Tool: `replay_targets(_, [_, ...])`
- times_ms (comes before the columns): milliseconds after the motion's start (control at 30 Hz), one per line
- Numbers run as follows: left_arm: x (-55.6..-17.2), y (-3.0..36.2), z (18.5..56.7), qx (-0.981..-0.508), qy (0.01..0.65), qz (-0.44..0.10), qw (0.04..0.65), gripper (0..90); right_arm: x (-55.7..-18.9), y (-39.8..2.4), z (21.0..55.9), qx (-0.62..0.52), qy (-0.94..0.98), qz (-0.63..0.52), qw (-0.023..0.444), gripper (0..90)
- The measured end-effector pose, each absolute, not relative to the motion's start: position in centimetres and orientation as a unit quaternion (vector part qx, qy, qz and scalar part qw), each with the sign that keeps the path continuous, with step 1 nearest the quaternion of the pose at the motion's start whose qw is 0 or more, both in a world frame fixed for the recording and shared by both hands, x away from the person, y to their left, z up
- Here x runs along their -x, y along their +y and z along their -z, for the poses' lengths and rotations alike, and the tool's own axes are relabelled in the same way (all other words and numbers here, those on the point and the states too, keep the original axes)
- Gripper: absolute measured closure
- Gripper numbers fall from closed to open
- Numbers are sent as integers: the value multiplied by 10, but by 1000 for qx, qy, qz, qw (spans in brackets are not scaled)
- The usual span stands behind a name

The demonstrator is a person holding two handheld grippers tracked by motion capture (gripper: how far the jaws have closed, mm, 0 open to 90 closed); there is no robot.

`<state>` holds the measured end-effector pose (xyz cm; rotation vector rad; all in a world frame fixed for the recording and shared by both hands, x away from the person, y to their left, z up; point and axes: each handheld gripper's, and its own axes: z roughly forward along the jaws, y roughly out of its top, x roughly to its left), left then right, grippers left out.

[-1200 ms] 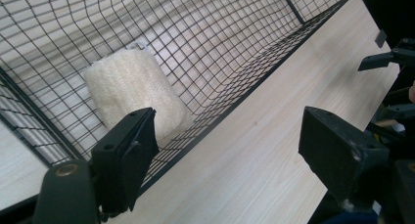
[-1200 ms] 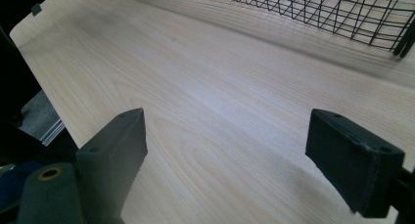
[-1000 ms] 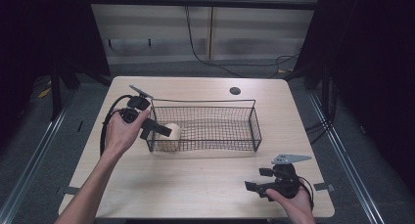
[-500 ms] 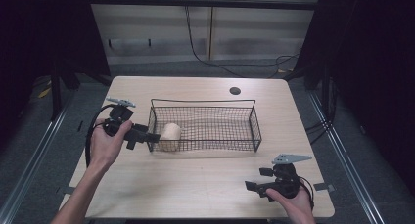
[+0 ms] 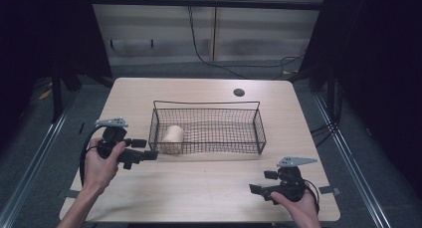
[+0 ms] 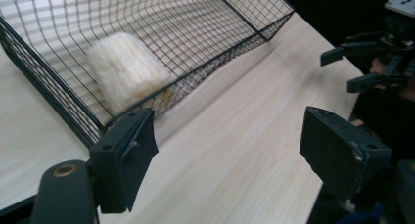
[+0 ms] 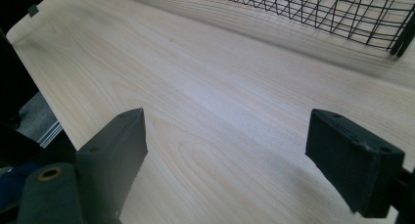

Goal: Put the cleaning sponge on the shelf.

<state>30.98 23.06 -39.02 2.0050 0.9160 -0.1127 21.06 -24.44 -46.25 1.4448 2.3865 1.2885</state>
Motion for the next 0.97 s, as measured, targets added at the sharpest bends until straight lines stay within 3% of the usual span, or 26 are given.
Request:
replay_targets(600, [-273, 247, 422, -809, 375, 44, 450, 202, -211, -244, 462, -471, 777, -416, 34, 151])
replay_targets(967, [-263, 261, 445, -783, 407, 50, 467, 201, -210, -243, 462, -466, 778, -419, 41, 169])
